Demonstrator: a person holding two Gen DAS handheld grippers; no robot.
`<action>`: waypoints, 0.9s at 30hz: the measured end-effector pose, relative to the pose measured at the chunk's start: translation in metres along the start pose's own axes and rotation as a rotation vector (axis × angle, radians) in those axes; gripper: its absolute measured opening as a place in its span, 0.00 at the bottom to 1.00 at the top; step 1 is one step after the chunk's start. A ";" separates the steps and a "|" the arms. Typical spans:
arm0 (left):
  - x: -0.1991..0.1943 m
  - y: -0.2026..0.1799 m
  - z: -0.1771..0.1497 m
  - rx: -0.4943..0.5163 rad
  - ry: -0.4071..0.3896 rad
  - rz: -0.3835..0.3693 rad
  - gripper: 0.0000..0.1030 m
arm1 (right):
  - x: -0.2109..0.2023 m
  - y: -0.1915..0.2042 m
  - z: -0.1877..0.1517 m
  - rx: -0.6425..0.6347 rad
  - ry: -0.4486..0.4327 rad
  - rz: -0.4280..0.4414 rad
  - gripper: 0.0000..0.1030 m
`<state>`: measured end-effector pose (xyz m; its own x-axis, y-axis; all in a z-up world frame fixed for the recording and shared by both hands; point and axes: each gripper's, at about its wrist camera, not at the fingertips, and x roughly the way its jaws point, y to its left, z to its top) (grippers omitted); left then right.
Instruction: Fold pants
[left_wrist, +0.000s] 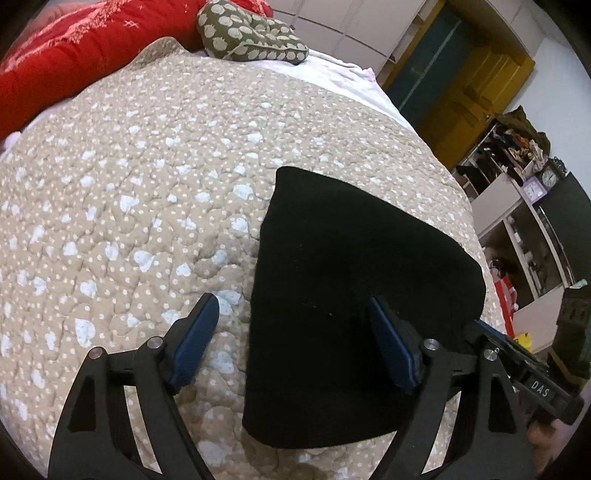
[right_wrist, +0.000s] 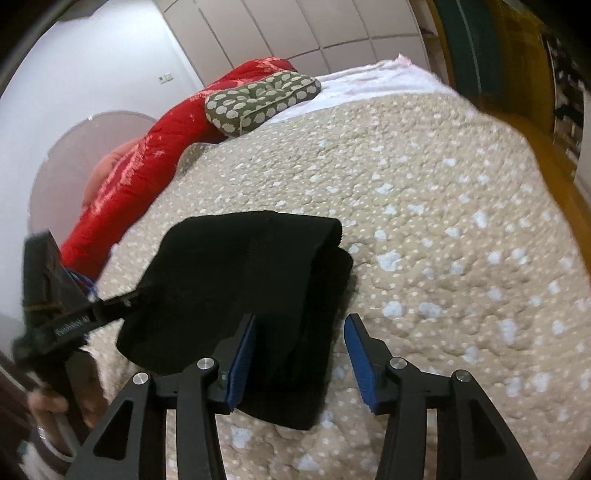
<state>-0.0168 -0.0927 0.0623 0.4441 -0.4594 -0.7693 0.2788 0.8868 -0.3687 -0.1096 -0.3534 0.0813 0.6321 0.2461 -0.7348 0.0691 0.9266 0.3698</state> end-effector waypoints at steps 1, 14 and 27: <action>0.000 0.000 0.000 0.002 -0.001 0.002 0.80 | 0.002 -0.002 0.000 0.018 0.004 0.018 0.46; 0.007 -0.010 0.002 0.060 -0.009 0.035 0.80 | 0.017 -0.010 0.004 0.102 0.028 0.084 0.52; 0.015 -0.012 0.002 0.027 -0.007 0.015 0.80 | 0.027 -0.015 0.008 0.119 0.025 0.101 0.55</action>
<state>-0.0114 -0.1104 0.0565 0.4543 -0.4462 -0.7710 0.2944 0.8921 -0.3428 -0.0872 -0.3629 0.0608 0.6210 0.3444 -0.7041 0.0985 0.8569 0.5060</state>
